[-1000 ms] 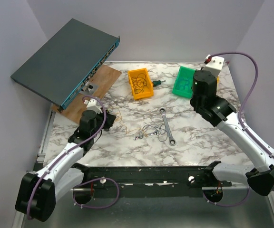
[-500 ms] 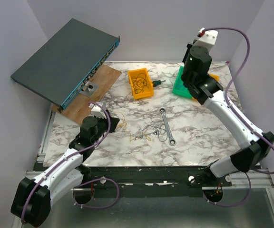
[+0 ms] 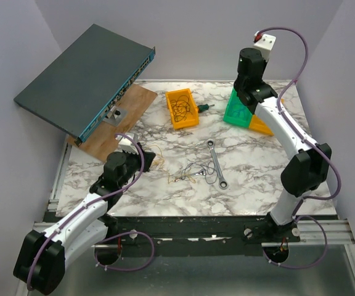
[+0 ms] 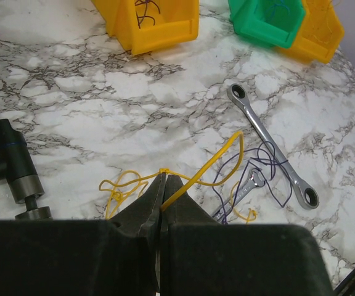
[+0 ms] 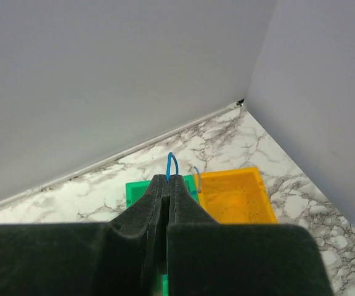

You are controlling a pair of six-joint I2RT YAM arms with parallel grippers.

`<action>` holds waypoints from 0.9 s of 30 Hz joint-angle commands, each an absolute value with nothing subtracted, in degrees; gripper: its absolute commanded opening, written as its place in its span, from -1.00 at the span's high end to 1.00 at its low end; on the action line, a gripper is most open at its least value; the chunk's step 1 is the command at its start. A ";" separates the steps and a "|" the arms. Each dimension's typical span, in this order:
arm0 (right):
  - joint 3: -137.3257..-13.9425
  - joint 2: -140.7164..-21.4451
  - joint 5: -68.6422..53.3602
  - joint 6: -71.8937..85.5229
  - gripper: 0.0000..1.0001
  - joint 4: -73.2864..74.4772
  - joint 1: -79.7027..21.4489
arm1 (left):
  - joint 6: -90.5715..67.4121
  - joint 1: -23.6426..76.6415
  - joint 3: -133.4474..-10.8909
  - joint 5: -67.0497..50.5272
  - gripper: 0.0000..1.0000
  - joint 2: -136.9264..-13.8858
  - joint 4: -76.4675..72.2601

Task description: Untangle the cables

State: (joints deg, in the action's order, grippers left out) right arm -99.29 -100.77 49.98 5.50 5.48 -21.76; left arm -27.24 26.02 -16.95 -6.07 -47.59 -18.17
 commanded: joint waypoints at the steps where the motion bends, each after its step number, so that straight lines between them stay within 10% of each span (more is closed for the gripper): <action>1: -101.16 -102.60 47.73 7.14 0.99 7.11 -21.24 | -26.37 26.28 -16.32 -7.01 1.00 -47.79 -20.65; 27: -92.11 -120.40 23.81 23.64 0.99 14.20 -11.10 | -26.10 26.37 -16.05 -7.78 1.00 -46.85 -20.74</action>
